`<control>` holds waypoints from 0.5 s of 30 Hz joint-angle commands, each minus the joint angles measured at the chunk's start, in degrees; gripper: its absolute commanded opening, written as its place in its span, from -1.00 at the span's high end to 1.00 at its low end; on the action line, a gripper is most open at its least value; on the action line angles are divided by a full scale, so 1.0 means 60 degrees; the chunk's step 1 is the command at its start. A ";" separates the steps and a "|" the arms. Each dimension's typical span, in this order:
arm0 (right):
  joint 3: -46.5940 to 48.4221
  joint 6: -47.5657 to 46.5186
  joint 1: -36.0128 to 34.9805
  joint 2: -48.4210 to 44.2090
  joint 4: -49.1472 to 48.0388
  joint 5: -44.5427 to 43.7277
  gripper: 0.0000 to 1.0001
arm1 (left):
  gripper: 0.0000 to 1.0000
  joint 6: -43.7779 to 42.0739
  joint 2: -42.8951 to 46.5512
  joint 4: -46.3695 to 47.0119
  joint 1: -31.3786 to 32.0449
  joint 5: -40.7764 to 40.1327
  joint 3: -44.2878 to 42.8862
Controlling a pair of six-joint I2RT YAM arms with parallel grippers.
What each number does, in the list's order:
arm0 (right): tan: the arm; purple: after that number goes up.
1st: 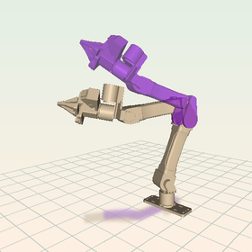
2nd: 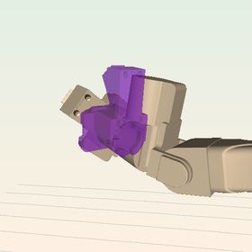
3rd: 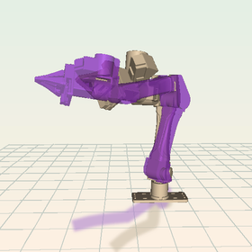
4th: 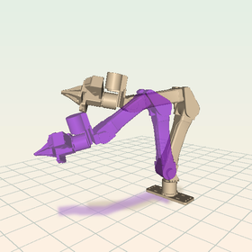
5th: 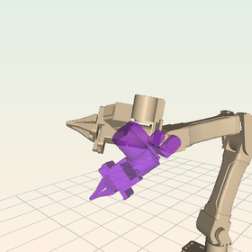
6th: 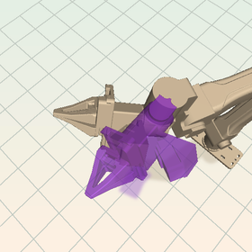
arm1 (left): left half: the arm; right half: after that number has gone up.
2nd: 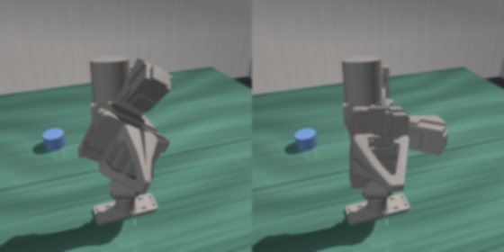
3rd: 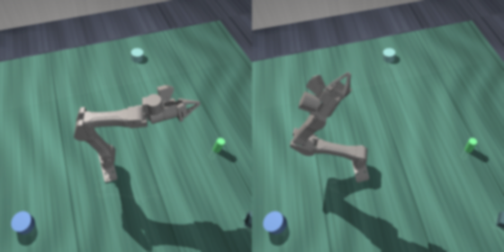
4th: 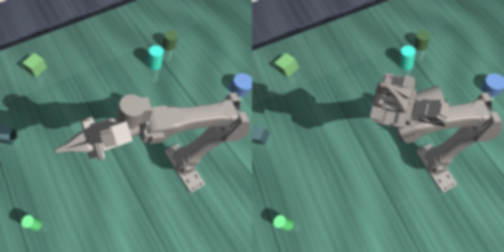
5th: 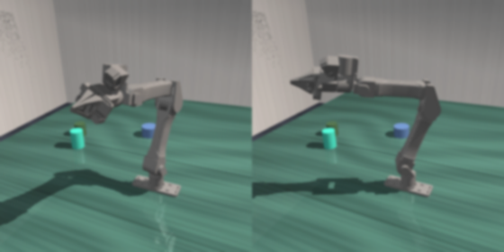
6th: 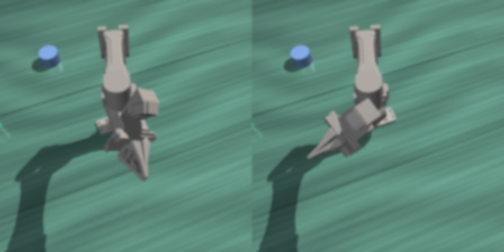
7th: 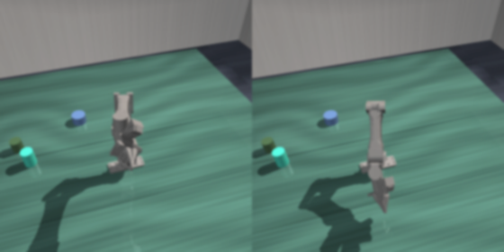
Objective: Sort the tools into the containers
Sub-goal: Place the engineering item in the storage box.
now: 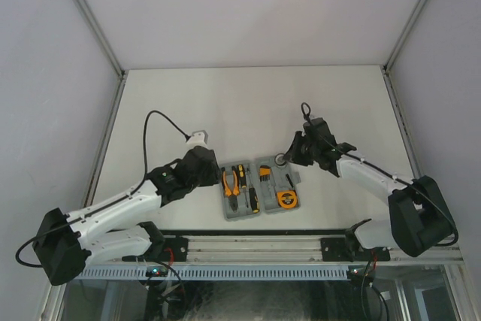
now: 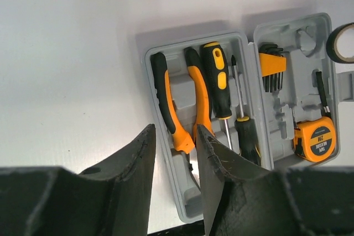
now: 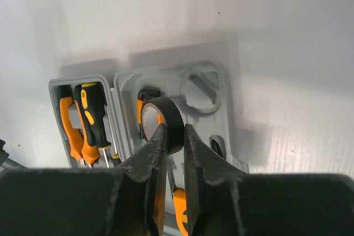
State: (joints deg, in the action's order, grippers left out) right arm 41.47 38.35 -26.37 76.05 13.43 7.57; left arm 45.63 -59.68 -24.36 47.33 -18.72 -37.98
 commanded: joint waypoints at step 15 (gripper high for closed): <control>0.0792 -0.0384 0.0094 0.1379 -0.0658 -0.0545 0.87 | 0.25 0.0430 0.0588 0.0304 -0.0051 -0.0204 0.0192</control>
State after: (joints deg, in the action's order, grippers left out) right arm 43.51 37.28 -26.26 83.37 12.40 5.82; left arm 47.07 -57.34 -24.12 47.33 -18.92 -37.89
